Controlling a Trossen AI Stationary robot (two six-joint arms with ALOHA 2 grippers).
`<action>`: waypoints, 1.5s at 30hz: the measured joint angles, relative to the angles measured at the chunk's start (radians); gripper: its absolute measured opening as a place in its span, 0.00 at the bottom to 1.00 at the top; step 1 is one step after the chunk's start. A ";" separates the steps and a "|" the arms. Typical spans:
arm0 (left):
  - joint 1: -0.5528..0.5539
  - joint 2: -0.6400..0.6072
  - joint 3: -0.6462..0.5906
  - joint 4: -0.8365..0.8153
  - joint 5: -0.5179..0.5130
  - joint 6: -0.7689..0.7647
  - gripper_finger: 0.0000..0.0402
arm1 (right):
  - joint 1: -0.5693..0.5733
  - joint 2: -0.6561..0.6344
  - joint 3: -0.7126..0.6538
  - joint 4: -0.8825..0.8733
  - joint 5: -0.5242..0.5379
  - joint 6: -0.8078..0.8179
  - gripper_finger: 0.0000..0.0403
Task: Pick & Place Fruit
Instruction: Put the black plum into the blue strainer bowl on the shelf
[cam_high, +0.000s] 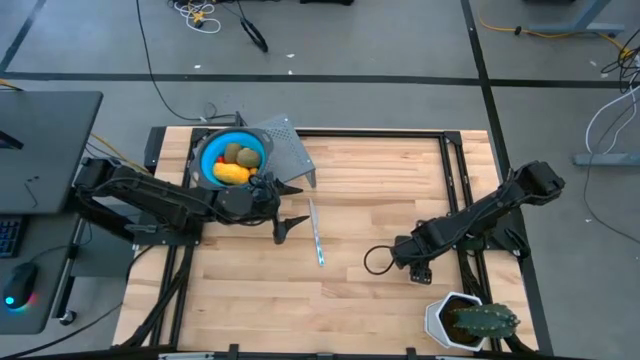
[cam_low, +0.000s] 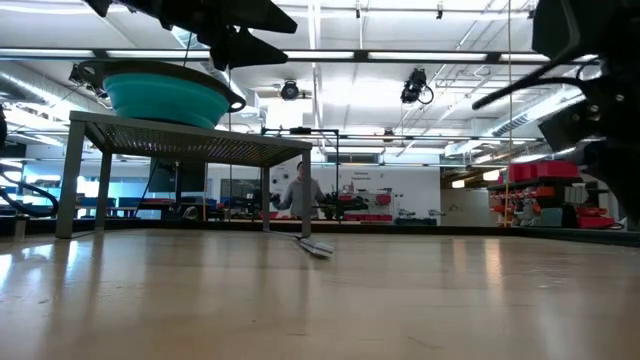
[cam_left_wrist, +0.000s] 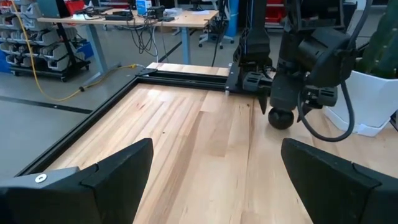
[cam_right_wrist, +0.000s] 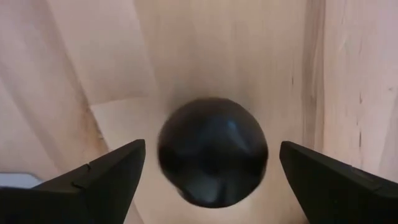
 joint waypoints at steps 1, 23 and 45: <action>0.000 0.000 0.000 -0.001 0.000 0.000 0.90 | 0.001 0.000 -0.008 0.000 0.001 0.008 0.95; 0.000 0.000 0.000 -0.004 0.000 -0.002 0.90 | 0.038 0.000 -0.023 0.050 0.029 0.093 0.70; -0.061 0.000 0.001 0.095 0.020 0.297 0.85 | 0.022 -0.022 0.175 0.387 0.223 -0.083 0.65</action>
